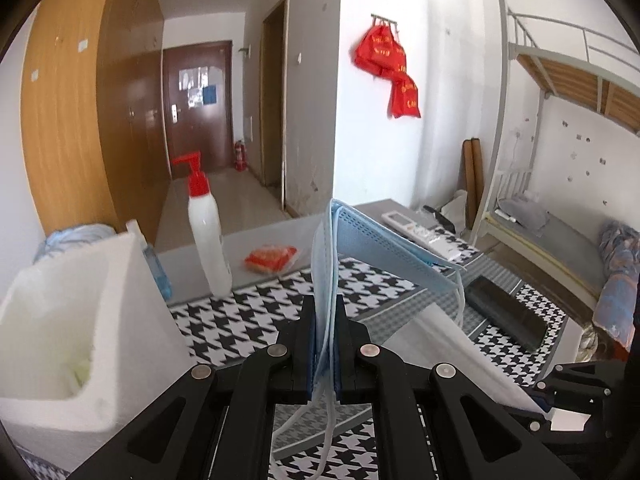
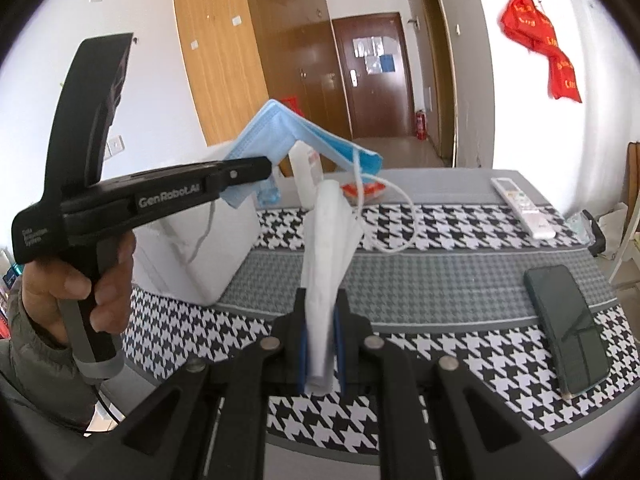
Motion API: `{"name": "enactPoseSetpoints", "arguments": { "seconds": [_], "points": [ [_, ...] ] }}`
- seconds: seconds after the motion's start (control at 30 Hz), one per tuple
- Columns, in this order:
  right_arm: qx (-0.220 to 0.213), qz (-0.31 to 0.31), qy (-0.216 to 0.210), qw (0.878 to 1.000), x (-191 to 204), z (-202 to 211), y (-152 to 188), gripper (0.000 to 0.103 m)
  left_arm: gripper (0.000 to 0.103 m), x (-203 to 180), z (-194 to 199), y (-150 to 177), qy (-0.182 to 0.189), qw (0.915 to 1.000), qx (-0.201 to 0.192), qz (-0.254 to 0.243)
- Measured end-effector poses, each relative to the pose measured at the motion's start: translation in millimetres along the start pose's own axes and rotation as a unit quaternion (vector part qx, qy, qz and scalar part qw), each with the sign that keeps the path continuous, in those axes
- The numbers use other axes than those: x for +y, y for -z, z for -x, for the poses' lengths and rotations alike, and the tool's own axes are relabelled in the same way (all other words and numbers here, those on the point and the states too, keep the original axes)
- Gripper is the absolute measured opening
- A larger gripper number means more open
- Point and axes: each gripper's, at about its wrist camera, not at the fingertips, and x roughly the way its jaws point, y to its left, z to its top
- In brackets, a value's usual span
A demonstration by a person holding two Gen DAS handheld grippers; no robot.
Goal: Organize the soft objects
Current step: 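Lift the blue mask with the left gripper while the right gripper carries the white mask toward the box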
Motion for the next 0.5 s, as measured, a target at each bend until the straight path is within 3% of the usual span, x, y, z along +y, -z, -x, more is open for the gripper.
{"name": "enactPoseSetpoints", "arguments": {
  "seconds": [0.5],
  "points": [
    [-0.044,0.016,0.003,0.999,20.9,6.8,-22.5,0.014,0.007,20.3,40.5,-18.8,-0.009,0.9985,-0.053,-0.002]
  ]
}}
